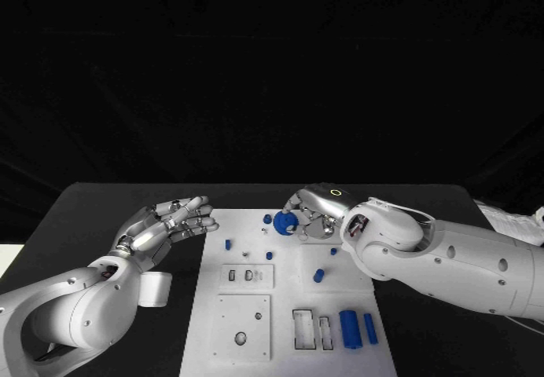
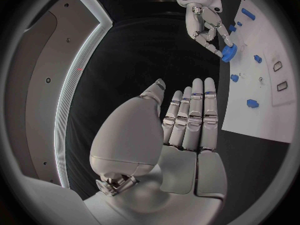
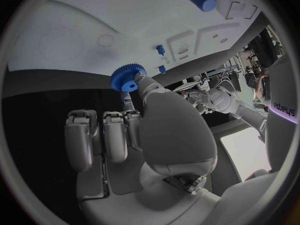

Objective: Assemble the parts on the task board

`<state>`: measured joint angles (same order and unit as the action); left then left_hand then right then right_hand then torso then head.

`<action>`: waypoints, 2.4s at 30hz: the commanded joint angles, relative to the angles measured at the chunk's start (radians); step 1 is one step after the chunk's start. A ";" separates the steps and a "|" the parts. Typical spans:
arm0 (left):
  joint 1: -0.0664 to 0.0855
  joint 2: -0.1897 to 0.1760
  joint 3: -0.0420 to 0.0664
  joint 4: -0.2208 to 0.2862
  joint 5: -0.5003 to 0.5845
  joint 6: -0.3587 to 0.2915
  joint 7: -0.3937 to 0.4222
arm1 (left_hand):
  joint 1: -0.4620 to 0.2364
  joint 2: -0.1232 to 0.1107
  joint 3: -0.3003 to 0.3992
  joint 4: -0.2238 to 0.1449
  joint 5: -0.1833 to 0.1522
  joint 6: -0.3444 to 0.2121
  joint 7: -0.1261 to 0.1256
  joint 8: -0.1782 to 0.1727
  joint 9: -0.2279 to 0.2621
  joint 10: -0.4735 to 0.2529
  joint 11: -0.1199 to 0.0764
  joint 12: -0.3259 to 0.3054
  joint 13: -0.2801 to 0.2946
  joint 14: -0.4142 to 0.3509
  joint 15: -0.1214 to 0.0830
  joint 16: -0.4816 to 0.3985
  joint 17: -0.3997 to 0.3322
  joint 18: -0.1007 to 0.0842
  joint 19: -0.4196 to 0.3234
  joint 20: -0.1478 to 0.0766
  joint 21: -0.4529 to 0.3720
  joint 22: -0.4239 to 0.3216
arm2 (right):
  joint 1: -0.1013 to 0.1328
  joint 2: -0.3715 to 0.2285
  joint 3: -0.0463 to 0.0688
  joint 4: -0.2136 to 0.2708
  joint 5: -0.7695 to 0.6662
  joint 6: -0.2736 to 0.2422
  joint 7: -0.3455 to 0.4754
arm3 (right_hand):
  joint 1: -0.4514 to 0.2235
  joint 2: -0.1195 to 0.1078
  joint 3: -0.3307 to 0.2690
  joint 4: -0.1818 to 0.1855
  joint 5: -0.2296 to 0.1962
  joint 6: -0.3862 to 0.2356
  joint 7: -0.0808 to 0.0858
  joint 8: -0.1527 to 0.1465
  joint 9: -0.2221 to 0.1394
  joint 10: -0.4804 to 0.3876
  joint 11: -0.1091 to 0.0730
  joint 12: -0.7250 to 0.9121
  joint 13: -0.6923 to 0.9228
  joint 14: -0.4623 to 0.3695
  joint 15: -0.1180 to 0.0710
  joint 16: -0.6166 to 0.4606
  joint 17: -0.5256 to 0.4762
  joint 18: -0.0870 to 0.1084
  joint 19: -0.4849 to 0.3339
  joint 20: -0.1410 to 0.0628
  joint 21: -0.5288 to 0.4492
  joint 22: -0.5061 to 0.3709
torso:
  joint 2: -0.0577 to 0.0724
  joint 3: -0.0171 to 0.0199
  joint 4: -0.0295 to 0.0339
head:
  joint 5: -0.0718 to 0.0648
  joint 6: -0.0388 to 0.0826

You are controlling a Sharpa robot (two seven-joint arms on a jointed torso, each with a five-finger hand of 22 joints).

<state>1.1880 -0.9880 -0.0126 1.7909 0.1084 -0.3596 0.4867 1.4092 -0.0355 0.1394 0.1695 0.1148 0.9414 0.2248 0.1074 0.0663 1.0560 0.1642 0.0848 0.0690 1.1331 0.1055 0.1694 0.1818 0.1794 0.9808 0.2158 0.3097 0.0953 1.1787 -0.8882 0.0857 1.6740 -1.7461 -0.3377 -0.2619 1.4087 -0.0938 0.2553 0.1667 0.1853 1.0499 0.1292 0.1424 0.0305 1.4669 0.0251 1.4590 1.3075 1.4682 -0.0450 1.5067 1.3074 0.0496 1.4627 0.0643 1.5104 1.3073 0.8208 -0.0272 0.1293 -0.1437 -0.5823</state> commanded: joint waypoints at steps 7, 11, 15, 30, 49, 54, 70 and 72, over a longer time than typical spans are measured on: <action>0.001 0.004 0.001 0.003 -0.001 0.024 0.004 | -0.001 0.009 0.000 -0.008 -0.006 0.004 0.005 -0.006 -0.001 0.003 0.006 -0.007 -0.001 -0.001 0.009 -0.004 0.001 0.004 0.000 0.004 -0.004 -0.002 | -0.010 0.074 -0.002 -0.029 -0.089 -0.007 -0.026 | -0.008 0.001 0.011 0.000 0.008 0.059 -0.029 -0.002 0.069 0.059 -0.009 0.003 0.182 0.076 -0.007 0.003 0.119 -0.015 0.025 -0.007 0.004 0.103 | 0.000 -0.0005 0.0019 | 0.005 -0.005; 0.001 0.005 0.001 0.002 -0.001 0.024 0.004 | -0.001 0.009 0.000 -0.008 -0.006 0.004 0.005 -0.006 -0.001 0.003 0.006 -0.007 -0.001 -0.001 0.009 -0.004 0.001 0.004 0.000 0.004 -0.004 -0.002 | -0.018 0.104 -0.003 -0.053 -0.102 -0.001 -0.028 | -0.008 0.001 0.011 0.000 0.008 0.058 -0.029 -0.002 0.069 0.059 -0.009 0.001 0.181 0.076 -0.007 0.003 0.119 -0.015 0.025 -0.007 0.004 0.104 | 0.000 -0.0006 0.0014 | 0.009 -0.005; 0.001 0.005 0.001 0.002 -0.001 0.025 0.004 | -0.001 0.009 0.000 -0.008 -0.006 0.004 0.005 -0.006 -0.001 0.003 0.006 -0.007 -0.001 -0.001 0.009 -0.004 0.001 0.004 0.000 0.004 -0.004 -0.002 | -0.023 0.132 -0.004 -0.080 -0.108 0.009 -0.029 | -0.010 0.000 0.013 0.000 0.007 0.057 -0.028 -0.003 0.069 0.058 -0.008 0.001 0.181 0.076 -0.007 0.003 0.118 -0.015 0.025 -0.007 0.004 0.103 | 0.000 -0.0008 0.0020 | 0.011 -0.007; 0.001 0.008 0.001 0.000 -0.001 0.027 0.002 | -0.001 0.009 0.000 -0.008 -0.006 0.004 0.005 -0.006 -0.001 0.003 0.006 -0.007 -0.001 -0.001 0.009 -0.004 0.001 0.004 0.000 0.004 -0.004 -0.002 | -0.027 0.187 -0.008 -0.139 -0.113 0.040 -0.035 | -0.038 -0.014 0.021 -0.001 -0.022 0.031 -0.017 -0.027 0.063 0.050 0.001 -0.019 0.169 0.074 -0.001 -0.002 0.109 -0.015 0.025 -0.004 0.002 0.102 | 0.000 0.0000 -0.0009 | 0.017 -0.007; 0.001 0.007 0.001 0.001 -0.001 0.027 0.000 | 0.000 0.009 0.000 -0.009 -0.006 0.004 0.005 -0.008 -0.001 0.003 0.006 -0.009 -0.001 -0.001 0.009 -0.007 0.002 0.004 0.000 0.005 -0.005 -0.003 | -0.027 0.203 -0.013 -0.165 -0.107 0.097 -0.052 | -0.274 -0.047 -0.092 0.129 -0.065 -0.094 0.024 -0.075 0.039 0.019 0.040 -0.092 0.127 0.075 0.036 0.002 0.117 -0.014 0.023 0.034 0.000 0.100 | 0.000 0.0000 -0.0002 | 0.014 -0.012; 0.001 0.006 0.001 0.001 -0.001 0.026 0.000 | 0.000 0.009 0.000 -0.009 -0.006 0.004 0.005 -0.008 -0.001 0.003 0.006 -0.009 -0.001 -0.001 0.009 -0.007 0.002 0.004 0.000 0.005 -0.005 -0.003 | -0.027 0.202 -0.013 -0.166 -0.096 0.113 -0.054 | -0.318 -0.006 -0.120 0.126 -0.002 -0.076 0.018 -0.074 0.041 0.023 0.036 -0.084 0.133 0.076 0.032 0.006 0.125 -0.015 0.026 0.030 0.002 0.104 | 0.000 0.0002 -0.0004 | 0.014 -0.010; 0.001 0.005 0.001 -0.003 -0.001 0.027 -0.001 | -0.001 0.009 -0.001 -0.010 -0.006 0.003 0.006 -0.009 -0.001 0.002 0.006 -0.010 -0.001 -0.001 0.009 -0.008 0.002 0.004 0.000 0.005 -0.006 -0.004 | -0.029 0.090 -0.010 -0.110 0.121 -0.248 0.160 | -0.204 0.017 -0.140 0.081 0.062 -0.093 0.023 -0.080 0.036 0.019 0.038 -0.095 0.131 0.076 0.034 0.008 0.130 -0.016 0.027 0.031 0.002 0.107 | -0.003 0.0031 -0.0071 | 0.008 -0.002; 0.001 0.006 0.001 -0.005 0.001 0.027 -0.001 | -0.001 0.009 -0.001 -0.010 -0.006 0.003 0.006 -0.009 -0.001 0.002 0.006 -0.010 -0.001 -0.001 0.009 -0.008 0.002 0.004 0.000 0.005 -0.006 -0.004 | -0.026 0.054 -0.009 -0.098 0.202 -0.244 0.209 | -0.173 0.013 -0.138 0.064 0.069 -0.093 0.023 -0.080 0.037 0.016 0.038 -0.101 0.128 0.075 0.034 0.005 0.124 -0.015 0.025 0.031 0.001 0.103 | -0.004 0.0041 -0.0108 | 0.010 -0.001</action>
<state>1.1880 -0.9840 -0.0126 1.7863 0.1084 -0.3531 0.4809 1.4092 -0.0355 0.1393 0.1639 0.1148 0.9414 0.2248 0.1024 0.0663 1.0560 0.1642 0.0776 0.0690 1.1322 0.1064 0.1653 0.1827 0.1794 0.9808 0.2158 0.3098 0.0933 1.1510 -0.8225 0.0757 1.5703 -1.6983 -0.4926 -0.1828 1.2312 -0.0803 0.1176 0.2333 0.2530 0.9639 0.1507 0.0632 0.0675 1.4650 0.0629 1.3602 1.3076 1.4664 -0.0142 1.5108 1.3076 0.0530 1.4679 0.0917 1.5103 1.3073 0.8191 -0.0248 0.1239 -0.1347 -0.5863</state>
